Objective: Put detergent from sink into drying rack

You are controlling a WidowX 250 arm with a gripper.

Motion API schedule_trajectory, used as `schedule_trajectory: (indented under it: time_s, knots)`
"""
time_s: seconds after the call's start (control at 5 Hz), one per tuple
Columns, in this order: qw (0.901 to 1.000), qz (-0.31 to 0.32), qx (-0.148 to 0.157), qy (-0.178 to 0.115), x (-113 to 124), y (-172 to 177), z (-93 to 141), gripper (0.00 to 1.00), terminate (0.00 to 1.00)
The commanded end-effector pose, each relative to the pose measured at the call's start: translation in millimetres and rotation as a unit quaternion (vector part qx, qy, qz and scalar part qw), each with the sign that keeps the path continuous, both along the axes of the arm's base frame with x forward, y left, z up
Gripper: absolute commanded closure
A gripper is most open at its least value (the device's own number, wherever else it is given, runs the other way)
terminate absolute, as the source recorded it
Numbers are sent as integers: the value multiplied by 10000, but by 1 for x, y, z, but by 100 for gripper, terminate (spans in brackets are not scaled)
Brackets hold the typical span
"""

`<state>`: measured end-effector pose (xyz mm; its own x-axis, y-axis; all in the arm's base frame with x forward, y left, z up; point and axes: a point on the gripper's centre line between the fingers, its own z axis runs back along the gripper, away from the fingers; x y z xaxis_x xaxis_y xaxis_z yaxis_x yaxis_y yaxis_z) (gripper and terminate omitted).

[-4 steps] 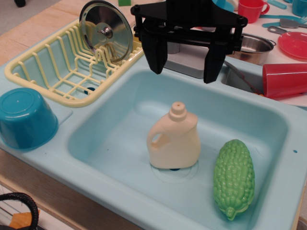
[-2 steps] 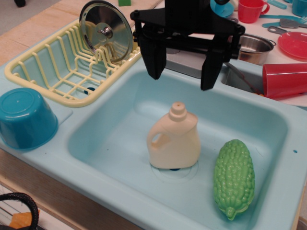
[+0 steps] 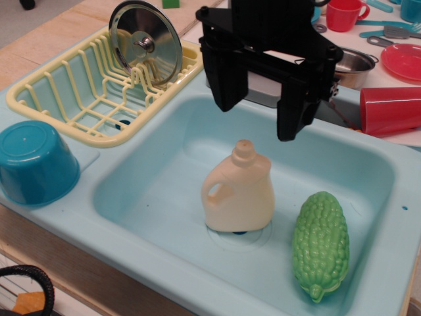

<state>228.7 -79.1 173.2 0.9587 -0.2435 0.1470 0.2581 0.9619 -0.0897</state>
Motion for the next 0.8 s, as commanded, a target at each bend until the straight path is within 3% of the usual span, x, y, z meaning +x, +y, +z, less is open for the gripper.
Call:
schedule_trajectory:
  time_s: [0.0, 0.4, 0.6]
  knots:
    - [9961, -808, -301, -210, 2, 3, 0, 0, 0]
    - [9948, -921, -82, -420, 5, 8, -27, 0, 0]
    - [9929, -1035, -270, -526, 4, 7, -39, 0, 0]
